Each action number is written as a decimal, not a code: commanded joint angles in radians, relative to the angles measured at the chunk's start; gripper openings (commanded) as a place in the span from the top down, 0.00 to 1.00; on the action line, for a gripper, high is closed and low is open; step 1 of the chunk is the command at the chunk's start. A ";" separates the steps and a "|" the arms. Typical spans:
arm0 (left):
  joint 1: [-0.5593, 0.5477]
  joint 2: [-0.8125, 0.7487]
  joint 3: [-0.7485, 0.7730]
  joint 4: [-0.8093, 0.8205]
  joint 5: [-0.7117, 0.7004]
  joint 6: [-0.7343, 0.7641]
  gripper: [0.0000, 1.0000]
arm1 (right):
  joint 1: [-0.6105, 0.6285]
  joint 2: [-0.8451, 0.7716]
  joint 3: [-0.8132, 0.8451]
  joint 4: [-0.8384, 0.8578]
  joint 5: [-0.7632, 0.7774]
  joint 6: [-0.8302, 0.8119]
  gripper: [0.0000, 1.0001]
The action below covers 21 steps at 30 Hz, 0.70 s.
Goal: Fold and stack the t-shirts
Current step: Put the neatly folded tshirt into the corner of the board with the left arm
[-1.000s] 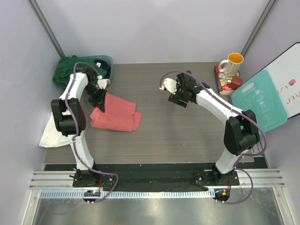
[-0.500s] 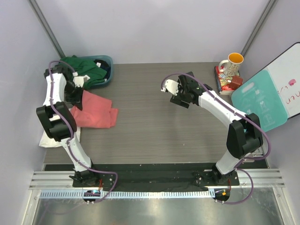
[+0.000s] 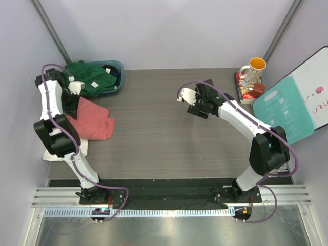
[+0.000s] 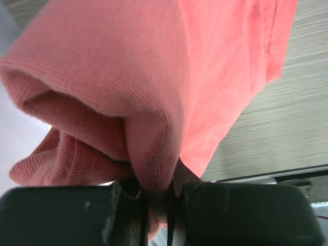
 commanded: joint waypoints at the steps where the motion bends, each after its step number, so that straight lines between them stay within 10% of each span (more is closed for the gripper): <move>1: 0.046 -0.054 0.072 -0.318 -0.062 0.068 1.00 | -0.003 -0.051 -0.005 0.025 0.014 -0.014 0.20; 21: 0.074 -0.193 -0.293 -0.275 0.046 0.059 1.00 | -0.003 -0.060 -0.022 0.025 0.010 -0.009 0.20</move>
